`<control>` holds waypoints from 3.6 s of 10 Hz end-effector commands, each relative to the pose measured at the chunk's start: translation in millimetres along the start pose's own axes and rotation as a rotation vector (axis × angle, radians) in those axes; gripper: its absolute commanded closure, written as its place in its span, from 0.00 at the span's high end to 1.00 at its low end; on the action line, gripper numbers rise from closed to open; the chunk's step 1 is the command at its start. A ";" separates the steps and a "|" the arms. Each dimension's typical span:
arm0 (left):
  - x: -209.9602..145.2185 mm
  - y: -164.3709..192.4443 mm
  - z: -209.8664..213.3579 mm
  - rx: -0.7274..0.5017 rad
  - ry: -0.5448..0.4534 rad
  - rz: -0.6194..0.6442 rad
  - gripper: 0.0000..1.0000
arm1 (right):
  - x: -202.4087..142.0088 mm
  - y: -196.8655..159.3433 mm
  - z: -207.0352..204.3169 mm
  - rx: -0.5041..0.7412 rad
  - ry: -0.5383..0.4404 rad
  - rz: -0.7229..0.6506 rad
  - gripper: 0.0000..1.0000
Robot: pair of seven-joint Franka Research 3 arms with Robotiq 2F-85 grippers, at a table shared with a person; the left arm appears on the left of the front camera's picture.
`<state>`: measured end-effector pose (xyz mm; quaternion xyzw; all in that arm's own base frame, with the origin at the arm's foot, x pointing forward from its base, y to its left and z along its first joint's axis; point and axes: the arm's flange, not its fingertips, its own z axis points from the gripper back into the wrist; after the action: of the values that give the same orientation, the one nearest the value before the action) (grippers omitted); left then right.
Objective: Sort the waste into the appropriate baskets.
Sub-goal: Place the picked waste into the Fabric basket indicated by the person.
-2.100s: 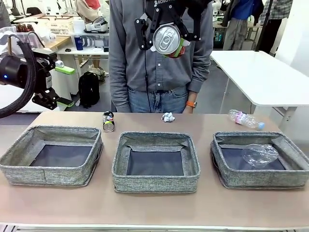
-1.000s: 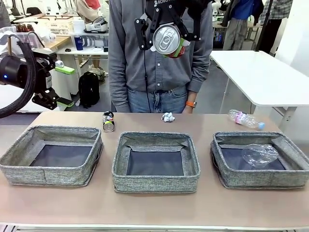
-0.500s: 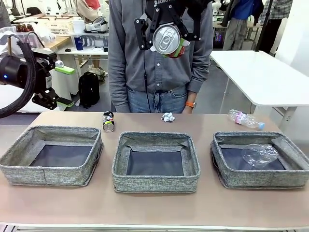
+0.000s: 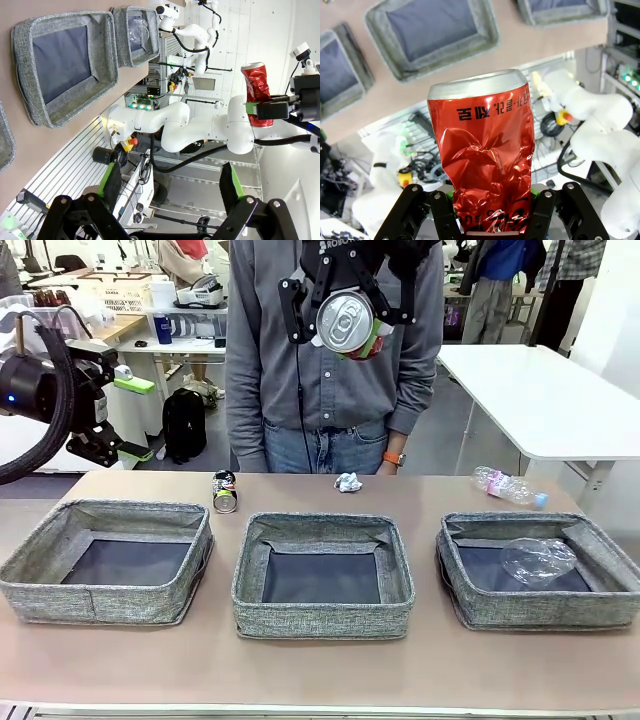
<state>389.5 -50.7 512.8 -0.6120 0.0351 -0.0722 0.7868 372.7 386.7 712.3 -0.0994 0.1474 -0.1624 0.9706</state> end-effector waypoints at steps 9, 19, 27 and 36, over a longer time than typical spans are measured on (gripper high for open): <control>-1.9 -3.1 0.9 0.004 0.006 0.007 1.00 | -3.1 -3.3 -0.4 -0.005 -0.001 -0.003 0.16; -1.9 -3.1 0.9 0.004 0.006 0.007 1.00 | -3.1 -3.3 -0.4 -0.005 -0.001 -0.003 0.16; -1.9 -3.1 0.9 0.004 0.006 0.007 1.00 | -3.1 -3.3 -0.4 -0.005 -0.001 -0.003 0.16; -1.9 -3.1 0.9 0.004 0.006 0.007 1.00 | -3.1 -3.3 -0.4 -0.005 -0.001 -0.003 0.16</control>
<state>389.5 -50.7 512.8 -0.6120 0.0351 -0.0722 0.7868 372.7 386.7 712.3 -0.0994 0.1474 -0.1624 0.9706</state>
